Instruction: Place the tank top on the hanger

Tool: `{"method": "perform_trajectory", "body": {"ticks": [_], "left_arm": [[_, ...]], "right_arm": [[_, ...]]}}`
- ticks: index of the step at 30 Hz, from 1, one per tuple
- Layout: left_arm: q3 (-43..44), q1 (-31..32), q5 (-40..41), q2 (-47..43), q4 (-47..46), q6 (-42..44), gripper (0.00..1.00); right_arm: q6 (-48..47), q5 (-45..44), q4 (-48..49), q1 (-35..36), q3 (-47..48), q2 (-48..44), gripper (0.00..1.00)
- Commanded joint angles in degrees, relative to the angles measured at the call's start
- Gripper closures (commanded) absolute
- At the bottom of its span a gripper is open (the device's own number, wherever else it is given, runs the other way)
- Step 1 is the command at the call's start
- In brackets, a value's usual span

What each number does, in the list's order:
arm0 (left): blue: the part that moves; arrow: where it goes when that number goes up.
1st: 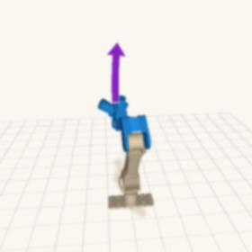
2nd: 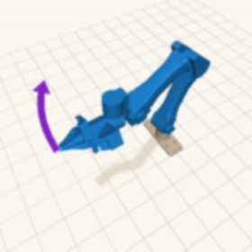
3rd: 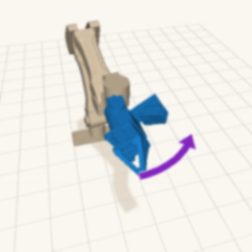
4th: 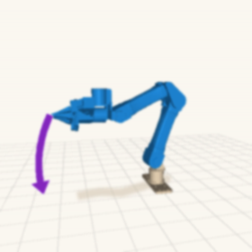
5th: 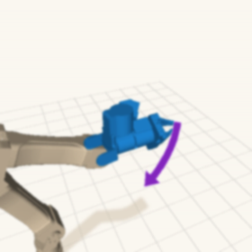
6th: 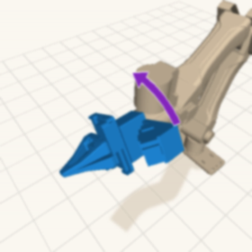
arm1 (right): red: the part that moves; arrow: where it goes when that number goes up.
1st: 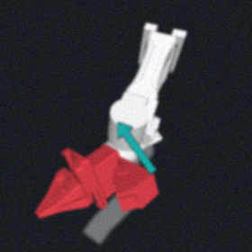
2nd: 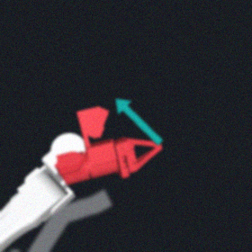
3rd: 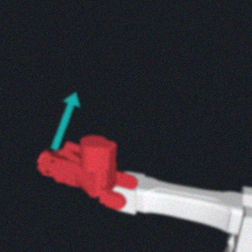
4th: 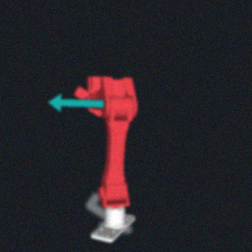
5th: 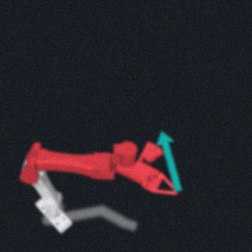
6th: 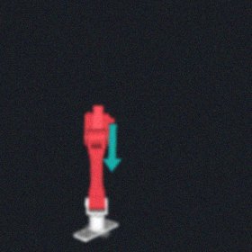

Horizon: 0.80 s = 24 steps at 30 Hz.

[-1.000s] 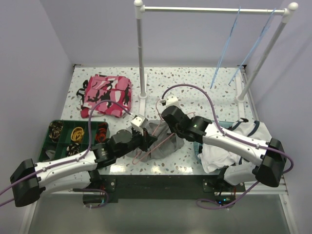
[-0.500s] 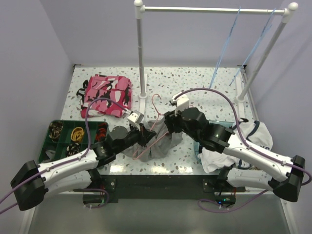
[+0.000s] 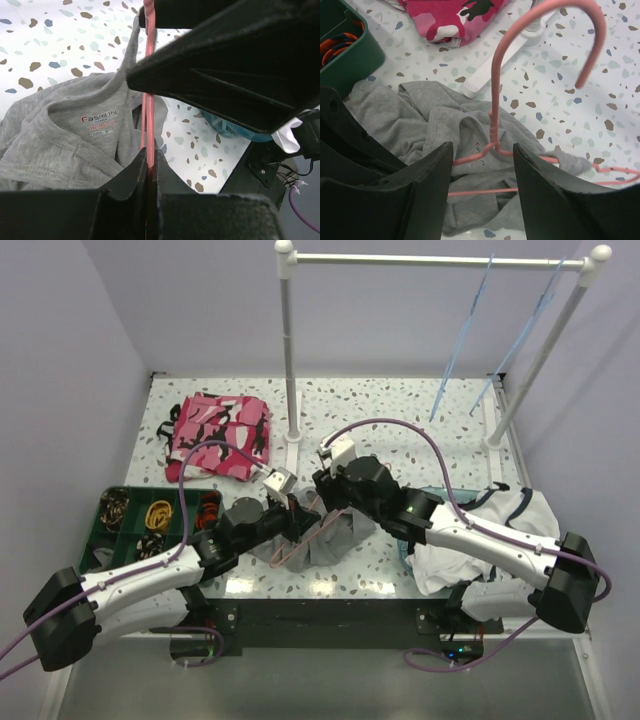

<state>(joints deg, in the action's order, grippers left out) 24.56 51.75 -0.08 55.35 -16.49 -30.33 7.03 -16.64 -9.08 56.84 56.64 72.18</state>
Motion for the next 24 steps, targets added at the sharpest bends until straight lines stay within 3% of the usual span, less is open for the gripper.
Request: {"method": "perform_trajectory", "body": {"ticks": [1,12,18,21,24], "left_arm": [[0.7,-0.1,-1.9,-0.6,-4.3,1.7,1.0],[0.8,-0.1,-2.8,0.2,-5.7,1.2,1.0],[0.3,-0.1,-3.3,0.2,-6.7,0.8,1.0],[0.3,-0.1,-3.4,0.6,-6.9,0.8,1.0],[0.3,0.0,-3.5,1.0,-7.1,0.6,1.0]], "right_arm": [[-0.5,-0.9,4.8,-0.1,2.9,0.9,0.5],[0.5,-4.3,7.4,-0.1,0.8,0.4,0.64],[0.1,-5.2,7.3,0.0,0.7,1.1,0.82],[-0.5,-5.7,7.0,-0.1,0.9,1.6,1.0],[-1.3,-6.1,6.4,-0.1,1.3,1.9,1.0]]}}
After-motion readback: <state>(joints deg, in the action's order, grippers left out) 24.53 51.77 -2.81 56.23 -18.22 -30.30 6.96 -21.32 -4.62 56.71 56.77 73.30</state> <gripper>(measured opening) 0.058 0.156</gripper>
